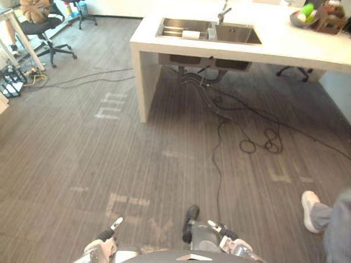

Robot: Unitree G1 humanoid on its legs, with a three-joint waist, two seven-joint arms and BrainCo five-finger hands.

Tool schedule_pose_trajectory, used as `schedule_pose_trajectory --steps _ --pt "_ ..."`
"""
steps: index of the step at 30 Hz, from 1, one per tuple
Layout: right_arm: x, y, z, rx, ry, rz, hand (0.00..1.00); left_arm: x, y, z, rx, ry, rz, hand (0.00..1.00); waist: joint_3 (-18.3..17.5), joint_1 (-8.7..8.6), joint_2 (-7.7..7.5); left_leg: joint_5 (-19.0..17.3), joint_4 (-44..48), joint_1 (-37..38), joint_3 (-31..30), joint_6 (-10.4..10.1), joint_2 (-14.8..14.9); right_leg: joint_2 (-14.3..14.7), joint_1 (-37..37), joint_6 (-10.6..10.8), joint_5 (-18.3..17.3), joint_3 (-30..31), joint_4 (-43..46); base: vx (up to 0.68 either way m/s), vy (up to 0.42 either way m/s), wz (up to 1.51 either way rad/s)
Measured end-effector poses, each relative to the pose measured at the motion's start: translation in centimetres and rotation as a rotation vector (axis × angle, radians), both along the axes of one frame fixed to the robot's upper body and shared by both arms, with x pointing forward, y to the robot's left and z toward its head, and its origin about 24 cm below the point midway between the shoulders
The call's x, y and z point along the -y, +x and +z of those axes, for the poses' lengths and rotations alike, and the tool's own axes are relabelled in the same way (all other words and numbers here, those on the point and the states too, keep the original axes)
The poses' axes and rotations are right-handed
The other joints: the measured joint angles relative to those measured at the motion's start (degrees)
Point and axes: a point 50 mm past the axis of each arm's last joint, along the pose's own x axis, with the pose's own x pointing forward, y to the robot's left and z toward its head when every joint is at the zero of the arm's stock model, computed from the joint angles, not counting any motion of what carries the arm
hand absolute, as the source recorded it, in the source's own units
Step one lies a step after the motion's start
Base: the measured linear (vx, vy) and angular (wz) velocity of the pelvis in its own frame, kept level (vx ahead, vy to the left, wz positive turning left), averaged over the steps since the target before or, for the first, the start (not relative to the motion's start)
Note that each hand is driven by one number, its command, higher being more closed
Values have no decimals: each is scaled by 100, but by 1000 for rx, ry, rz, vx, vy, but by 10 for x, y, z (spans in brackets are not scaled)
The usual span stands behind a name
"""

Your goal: Walk over to the sink, pick up the cup, carry it to the dishwasher, place the cup inside the dishwasher, then close the dishwasher door

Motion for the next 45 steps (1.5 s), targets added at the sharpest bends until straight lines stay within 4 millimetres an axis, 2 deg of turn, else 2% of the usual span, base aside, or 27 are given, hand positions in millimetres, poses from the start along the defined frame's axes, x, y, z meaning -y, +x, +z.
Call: schedule_pose_trajectory --steps 2,3,5,7,9,10,12,14,17,18,19,22,24,25,26,29,31,33,35,37,39,40,41,42,43,44,45 --pt "8 -6 0 -22 10 -42 0 9 -14 -5 -36 -31 7 0 -214 -43 271 -241 274 75 -127 241 301 332 -96 -302 -182 -78 443 539 -277 -2" --pt "12 -13 -3 -57 17 -65 0 7 -10 -4 1 -15 25 0 -230 -16 314 -41 1707 -451 -75 30 585 416 34 -619 -363 -149 584 519 -265 2" --pt "19 -24 -4 -92 3 -63 0 4 -6 -3 40 4 35 0 -189 -56 383 724 3356 -1047 -123 -325 1026 576 564 -720 -573 -265 379 535 -226 16" --pt "26 -30 -4 -119 -29 -35 0 3 4 1 98 19 70 0 -116 -86 523 647 4994 -1673 74 -253 1467 804 1232 -833 -681 -315 -11 627 -158 20" --pt "25 -36 -7 -147 -22 -40 0 5 20 7 172 29 62 0 -79 -73 480 435 5219 -2221 231 -205 1352 830 1753 -757 -711 -335 -368 461 -65 -4" --pt "22 -28 -6 -125 -19 -22 0 15 36 17 268 53 14 0 -33 25 399 349 3905 -2671 353 -188 929 783 1974 -705 -699 -255 -643 340 -13 -40" --pt "18 -17 -4 -93 -18 -11 0 22 46 25 335 86 -32 0 16 97 330 493 2322 -2752 346 -194 624 745 2044 -655 -673 -83 -746 272 33 -59" --pt "11 -4 0 -24 -17 -12 0 31 69 49 507 149 -40 0 173 148 240 1155 -187 -2774 81 -331 255 598 2279 -480 -795 109 -819 288 106 -50" --pt "14 -14 -2 -28 -3 -52 0 27 94 82 705 248 10 0 299 165 223 1205 67 -2958 270 -269 287 461 2800 -141 -1135 69 -795 313 193 -1" --pt "20 -26 -3 -51 -14 -64 0 26 98 94 772 271 30 0 207 171 379 1247 25 -2830 337 -223 302 484 2901 -50 -1360 85 -679 527 389 13" --pt "26 -33 -3 -64 -22 -69 0 24 103 108 846 290 56 0 132 162 537 1704 -79 -2781 204 46 295 510 2946 53 -1556 110 -531 527 413 2" --pt "20 -36 -5 -70 16 -68 0 2 117 170 1116 418 166 0 72 441 145 1932 396 -2870 219 23 -241 -78 3036 62 -1934 261 -469 373 264 -18" --pt "12 -47 -10 -107 63 -109 0 -4 117 200 1242 477 188 0 -64 575 -134 1706 984 -3010 288 370 -598 -466 3251 -63 -2165 245 -531 453 221 1" --pt "10 -57 -13 -138 72 -125 0 -5 116 208 1277 484 193 0 -164 593 -208 1527 1094 -2992 334 634 -753 -618 3231 -68 -2112 221 -159 452 181 22" --pt "17 -53 -11 -117 55 -150 0 -3 117 218 1323 478 206 0 -192 552 -155 1358 1235 -2949 270 877 -857 -886 2821 284 -1816 252 934 512 257 32" --pt "24 -43 -7 -68 35 -208 0 3 115 255 1491 483 190 0 -219 539 -262 1034 1112 -2546 242 1018 -1091 -1520 1522 610 -1126 543 3805 385 220 17" --pt "31 -44 -6 -62 3 -242 0 3 112 266 1542 485 214 0 -176 544 -123 1000 562 -1808 197 959 -1121 -1568 1084 137 -1428 164 4442 385 137 -21" --pt "34 -44 -5 -58 -6 -245 0 1 110 275 1593 492 249 0 -233 523 -63 1054 144 -1422 198 953 -1102 -1513 737 -62 -1727 -243 3962 366 76 -21" --pt "38 -35 -1 -7 -10 -273 0 -4 116 293 1696 504 289 0 -272 417 93 1066 30 -1348 161 932 -912 -1004 94 24 -1567 -352 1606 335 -15 16" --pt "37 -33 -1 15 7 -319 0 -11 119 300 1743 512 299 0 -269 351 138 1008 -4 -1206 -27 826 -818 -739 -12 136 -719 -235 -59 363 -84 53" --pt "39 -41 -2 7 16 -349 0 -24 117 299 1747 552 300 0 -268 336 154 902 -210 -750 -218 647 -795 -730 37 48 88 -231 -209 381 -162 57" --pt "36 -53 -6 -32 34 -353 0 -32 113 300 1755 577 313 0 -342 337 48 748 -238 -551 -341 483 -841 -771 32 -139 846 -226 121 399 -253 55" --pt "28 -67 -11 -75 73 -359 0 -38 111 303 1781 587 326 0 -439 379 -132 602 -187 -511 -479 397 -888 -785 74 -279 881 -217 278 403 -290 41" --pt "24 -74 -13 -94 111 -378 0 -43 107 305 1796 588 365 0 -486 505 -145 396 11 -512 -500 277 -763 -660 222 -268 453 -202 207 462 -368 11" --pt "24 -79 -14 -103 121 -391 0 -45 105 303 1794 578 404 0 -456 541 32 181 283 -647 -522 144 -496 -402 259 -377 308 -225 122 286 -242 -11" --pt "11 -97 -17 -118 241 -395 0 -55 110 312 1814 575 425 0 -493 576 -23 93 264 -688 -787 223 -402 128 628 -432 745 -80 -972 199 -168 -5" --pt "11 -97 -17 -118 241 -395 0 -55 110 312 1814 575 425 0 -493 576 -23 93 264 -688 -787 223 -402 128 628 -432 745 -80 -972 0 0 0"
